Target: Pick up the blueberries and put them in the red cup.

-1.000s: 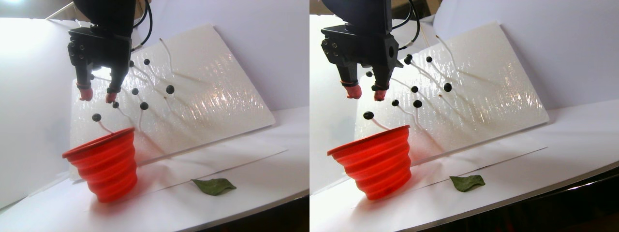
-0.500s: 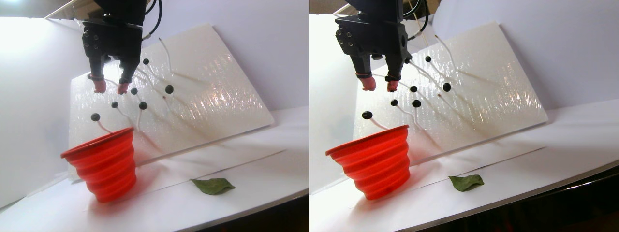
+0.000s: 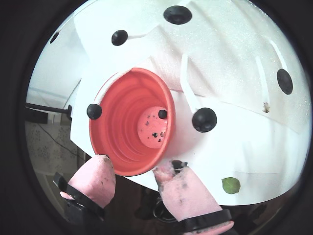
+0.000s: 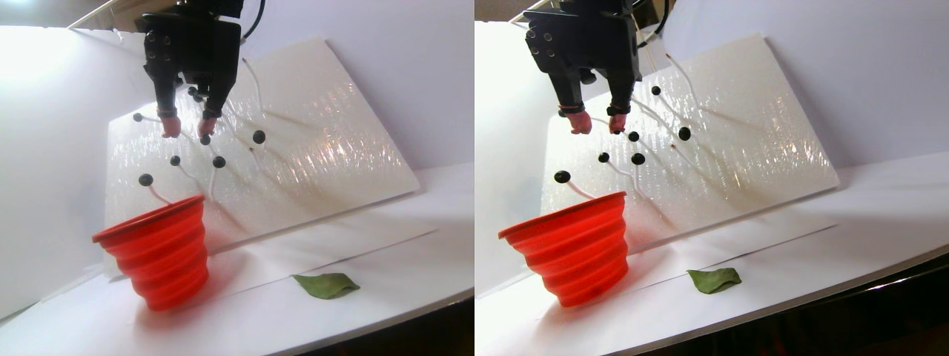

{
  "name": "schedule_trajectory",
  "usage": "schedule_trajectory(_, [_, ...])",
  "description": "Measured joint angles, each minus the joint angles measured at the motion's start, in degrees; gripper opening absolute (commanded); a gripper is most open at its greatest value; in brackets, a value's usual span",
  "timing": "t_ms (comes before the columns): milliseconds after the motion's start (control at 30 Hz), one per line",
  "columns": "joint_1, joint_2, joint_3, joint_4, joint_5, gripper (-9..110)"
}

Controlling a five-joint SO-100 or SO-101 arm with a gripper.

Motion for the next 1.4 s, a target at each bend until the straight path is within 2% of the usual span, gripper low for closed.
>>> schedule_trajectory(267, [2.0,0.2,0.4,-0.3,-3.0,16])
schedule_trajectory(1000, [3.1,-12.7,-0.3,-12.5,-4.0,16])
schedule_trajectory(1400, [5.0,-13.6,-2.4,-13.2,-6.7,16])
